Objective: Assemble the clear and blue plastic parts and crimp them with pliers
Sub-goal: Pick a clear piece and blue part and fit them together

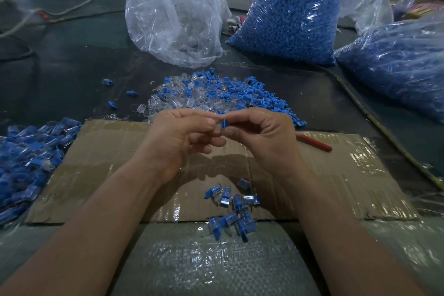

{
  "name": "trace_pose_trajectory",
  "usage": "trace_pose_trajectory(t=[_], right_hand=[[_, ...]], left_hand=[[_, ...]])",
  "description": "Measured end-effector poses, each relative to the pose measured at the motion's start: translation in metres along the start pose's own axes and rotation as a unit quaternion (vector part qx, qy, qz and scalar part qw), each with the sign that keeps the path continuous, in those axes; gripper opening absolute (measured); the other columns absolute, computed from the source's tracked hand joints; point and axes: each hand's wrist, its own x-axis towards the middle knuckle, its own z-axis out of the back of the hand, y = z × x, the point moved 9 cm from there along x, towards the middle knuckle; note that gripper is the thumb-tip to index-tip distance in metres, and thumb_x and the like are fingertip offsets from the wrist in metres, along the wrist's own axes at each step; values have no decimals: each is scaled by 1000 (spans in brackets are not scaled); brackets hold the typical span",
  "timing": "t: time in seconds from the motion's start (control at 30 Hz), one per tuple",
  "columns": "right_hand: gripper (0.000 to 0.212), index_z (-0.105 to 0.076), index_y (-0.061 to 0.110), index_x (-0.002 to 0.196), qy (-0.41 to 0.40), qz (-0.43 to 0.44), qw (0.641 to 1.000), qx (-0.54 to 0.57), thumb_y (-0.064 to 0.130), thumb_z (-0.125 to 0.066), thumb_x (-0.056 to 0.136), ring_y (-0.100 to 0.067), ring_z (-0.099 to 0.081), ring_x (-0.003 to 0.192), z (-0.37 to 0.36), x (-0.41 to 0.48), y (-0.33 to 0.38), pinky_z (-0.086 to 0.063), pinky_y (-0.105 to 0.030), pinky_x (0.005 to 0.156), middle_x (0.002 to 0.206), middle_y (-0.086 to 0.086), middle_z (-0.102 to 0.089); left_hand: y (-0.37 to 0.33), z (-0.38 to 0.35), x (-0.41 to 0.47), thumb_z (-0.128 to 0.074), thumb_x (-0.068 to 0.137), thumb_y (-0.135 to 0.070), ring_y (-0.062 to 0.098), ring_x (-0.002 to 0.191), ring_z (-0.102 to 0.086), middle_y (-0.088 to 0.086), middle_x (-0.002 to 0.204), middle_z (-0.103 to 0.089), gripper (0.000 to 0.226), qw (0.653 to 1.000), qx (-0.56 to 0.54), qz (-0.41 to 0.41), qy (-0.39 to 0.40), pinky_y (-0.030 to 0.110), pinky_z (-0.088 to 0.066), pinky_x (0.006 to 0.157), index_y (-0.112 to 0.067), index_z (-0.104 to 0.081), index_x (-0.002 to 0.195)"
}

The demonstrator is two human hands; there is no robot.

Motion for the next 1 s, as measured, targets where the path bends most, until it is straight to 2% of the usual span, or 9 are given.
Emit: trace_pose_trajectory(t=[0.17, 0.4, 0.47, 0.83, 1.0], right_hand=[[32, -65, 30, 90, -2, 8, 1000, -22, 4, -70, 73, 3, -64, 79, 2, 0, -1, -50, -11, 71, 80, 21, -64], [34, -64, 18, 101, -6, 14, 999, -33, 0, -70, 73, 3, -64, 79, 3, 1, -3, -50, -12, 71, 83, 17, -64], [33, -64, 18, 101, -5, 18, 999, -37, 0, -70, 73, 2, -64, 79, 3, 1, -3, -50, -12, 72, 83, 16, -64], [32, -64, 19, 99, -9, 37, 998, -49, 2, -71, 72, 4, -63, 78, 4, -1, 0, -49, -11, 71, 83, 17, -63], [32, -64, 16, 101, -2, 40, 997, -61, 2, -71, 72, 4, -62, 79, 2, 0, 0, -49, -11, 72, 84, 17, -63]], left_hand=[[0, -1, 1, -48, 75, 8, 21, 52, -66, 13, 59, -66, 28, 1000, -15, 0, 2, 19, -49, 43, -6, -70, 63], [-1, -1, 1, -59, 59, -1, 21, 51, -66, 13, 60, -66, 11, 1000, -4, -7, 1, 19, -48, 43, -4, -68, 65], [-2, -1, 0, -60, 54, -5, 20, 51, -66, 12, 59, -66, 13, 1000, -4, -9, -1, 19, -48, 42, -5, -68, 65], [1, -1, 1, -68, 56, -9, 18, 54, -67, 12, 67, -70, 22, 1000, 13, -8, 10, 18, -49, 46, -3, -66, 76], [2, 0, 2, -70, 55, -11, 17, 53, -67, 11, 64, -69, 20, 1000, 27, -9, 4, 18, -49, 45, -5, -67, 73]])
